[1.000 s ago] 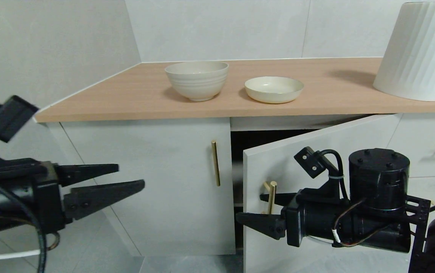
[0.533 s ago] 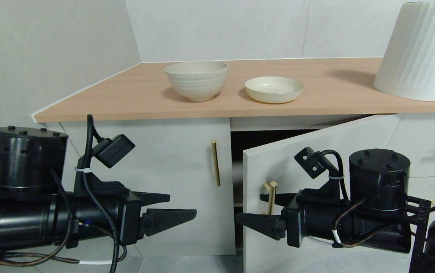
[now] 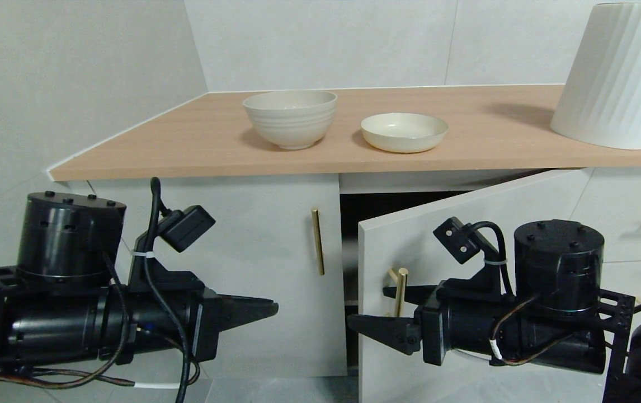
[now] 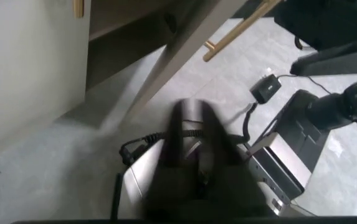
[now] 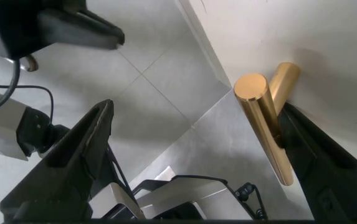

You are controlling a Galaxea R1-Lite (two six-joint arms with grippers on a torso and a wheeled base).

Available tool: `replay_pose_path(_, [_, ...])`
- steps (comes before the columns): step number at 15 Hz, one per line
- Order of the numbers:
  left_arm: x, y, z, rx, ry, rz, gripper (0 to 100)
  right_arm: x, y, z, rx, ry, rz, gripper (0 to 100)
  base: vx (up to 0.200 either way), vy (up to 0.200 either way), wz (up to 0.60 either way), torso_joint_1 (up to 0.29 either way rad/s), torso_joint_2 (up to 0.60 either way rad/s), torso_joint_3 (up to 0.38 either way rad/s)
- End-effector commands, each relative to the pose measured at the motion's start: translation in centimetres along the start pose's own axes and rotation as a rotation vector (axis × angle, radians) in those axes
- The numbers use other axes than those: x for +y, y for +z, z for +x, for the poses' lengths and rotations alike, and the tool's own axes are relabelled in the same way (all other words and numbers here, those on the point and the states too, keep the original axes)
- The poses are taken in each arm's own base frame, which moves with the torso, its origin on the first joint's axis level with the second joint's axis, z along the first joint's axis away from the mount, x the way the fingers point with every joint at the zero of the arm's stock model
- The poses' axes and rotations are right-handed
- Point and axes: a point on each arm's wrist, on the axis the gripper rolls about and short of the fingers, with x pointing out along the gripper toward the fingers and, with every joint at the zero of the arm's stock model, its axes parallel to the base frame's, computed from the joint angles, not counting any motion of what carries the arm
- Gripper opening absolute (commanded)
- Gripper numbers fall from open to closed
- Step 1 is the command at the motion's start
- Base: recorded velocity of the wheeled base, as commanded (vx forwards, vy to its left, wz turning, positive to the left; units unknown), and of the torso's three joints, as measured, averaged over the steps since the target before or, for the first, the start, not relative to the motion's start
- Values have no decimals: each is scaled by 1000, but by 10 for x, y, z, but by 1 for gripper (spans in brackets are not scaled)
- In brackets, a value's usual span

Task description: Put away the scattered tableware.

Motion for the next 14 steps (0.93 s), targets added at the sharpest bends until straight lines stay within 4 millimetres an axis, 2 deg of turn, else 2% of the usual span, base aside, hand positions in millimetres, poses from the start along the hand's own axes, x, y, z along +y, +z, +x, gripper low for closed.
replay_pose_path(1, [4, 0, 7, 11, 2, -7, 0, 0, 0, 0, 2, 0, 0, 100, 0, 0, 0, 0, 0, 0])
replay_pose_path(4, [12, 12, 25, -57, -11, 16, 0, 2, 2, -2, -8, 3, -2, 100, 0, 0, 0, 0, 0, 0])
replay_pose_path(7, [19, 26, 60, -162, -55, 83, 0, 3, 4, -4, -16, 6, -5, 100, 0, 0, 0, 0, 0, 0])
replay_pose_path(9, [24, 19, 87, -173, -42, 95, 0, 5, 4, -5, -18, 10, -7, 100, 0, 0, 0, 0, 0, 0])
replay_pose_path(10, [26, 15, 93, -173, -35, 96, 0, 5, 5, -5, -19, 12, -8, 100, 0, 0, 0, 0, 0, 0])
replay_pose_path(11, [25, 3, 111, -191, -13, 117, 0, 5, 2, -6, -12, 11, -7, 100, 0, 0, 0, 0, 0, 0])
replay_pose_path(14, [24, -8, 138, -262, -10, 149, 0, 7, 1, -6, -7, 16, -7, 100, 0, 0, 0, 0, 0, 0])
